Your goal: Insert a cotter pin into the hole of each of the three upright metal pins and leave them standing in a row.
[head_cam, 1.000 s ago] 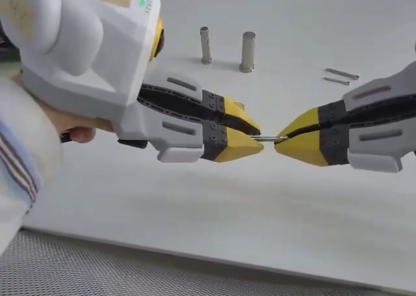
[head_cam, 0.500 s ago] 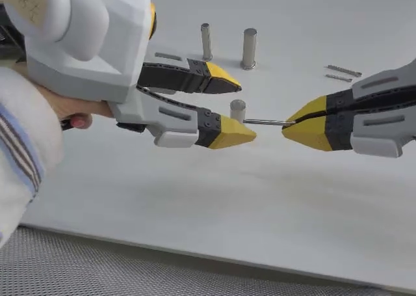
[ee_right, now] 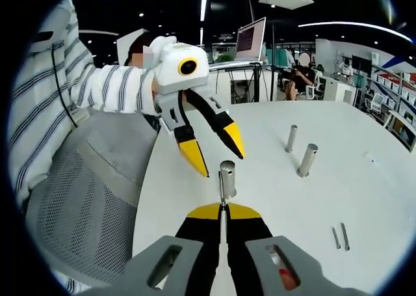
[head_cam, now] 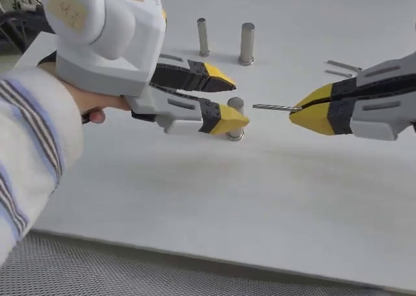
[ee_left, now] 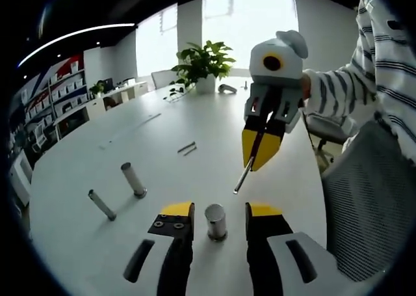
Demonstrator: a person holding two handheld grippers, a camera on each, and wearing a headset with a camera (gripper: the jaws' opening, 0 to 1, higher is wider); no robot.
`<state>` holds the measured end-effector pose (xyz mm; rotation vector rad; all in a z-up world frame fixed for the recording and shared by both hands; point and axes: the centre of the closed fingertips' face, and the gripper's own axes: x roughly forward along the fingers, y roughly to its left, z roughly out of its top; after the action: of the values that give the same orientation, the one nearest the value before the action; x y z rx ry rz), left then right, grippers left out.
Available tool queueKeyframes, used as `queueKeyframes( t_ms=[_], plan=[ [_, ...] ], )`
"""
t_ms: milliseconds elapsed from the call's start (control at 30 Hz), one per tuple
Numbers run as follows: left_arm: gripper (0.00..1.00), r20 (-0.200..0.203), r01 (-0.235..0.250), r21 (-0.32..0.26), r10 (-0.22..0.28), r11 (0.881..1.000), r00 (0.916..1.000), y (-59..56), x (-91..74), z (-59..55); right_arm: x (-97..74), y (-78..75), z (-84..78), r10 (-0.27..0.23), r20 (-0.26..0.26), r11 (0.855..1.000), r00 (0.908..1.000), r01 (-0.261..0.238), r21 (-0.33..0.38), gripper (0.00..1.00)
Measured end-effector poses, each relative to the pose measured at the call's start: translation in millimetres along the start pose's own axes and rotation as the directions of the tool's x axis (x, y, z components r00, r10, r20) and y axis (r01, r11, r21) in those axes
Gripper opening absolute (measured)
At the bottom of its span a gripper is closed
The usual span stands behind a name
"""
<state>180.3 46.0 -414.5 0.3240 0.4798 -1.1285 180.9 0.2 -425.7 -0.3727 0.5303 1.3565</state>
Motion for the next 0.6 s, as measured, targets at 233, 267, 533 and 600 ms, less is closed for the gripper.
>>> queueKeyframes(
  t_ms=[233,267,533,600],
  plan=[
    [0.23,0.006,0.003,-0.018,-0.003,1.0,1.0,9.7,16.6,-1.4,6.2,-2.8,-2.4,0.003,-0.009,1.0,1.0,-0.002,0.02,0.0],
    [0.22,0.007,0.004,-0.021,-0.004,1.0,1.0,9.5,17.5,-1.3,6.4,-3.4,-2.2,0.004,-0.008,1.0,1.0,-0.003,0.021,0.0],
    [0.15,0.015,0.011,-0.034,-0.01,0.999,0.9998,8.5,22.2,1.0,11.1,-4.7,-1.3,0.017,-0.005,1.0,0.9998,-0.017,0.022,0.0],
    [0.15,0.014,0.012,-0.031,-0.012,0.999,0.9998,8.6,22.5,1.2,12.5,-3.6,-1.7,0.021,-0.005,0.999,0.9998,-0.021,0.024,0.0]
  ],
)
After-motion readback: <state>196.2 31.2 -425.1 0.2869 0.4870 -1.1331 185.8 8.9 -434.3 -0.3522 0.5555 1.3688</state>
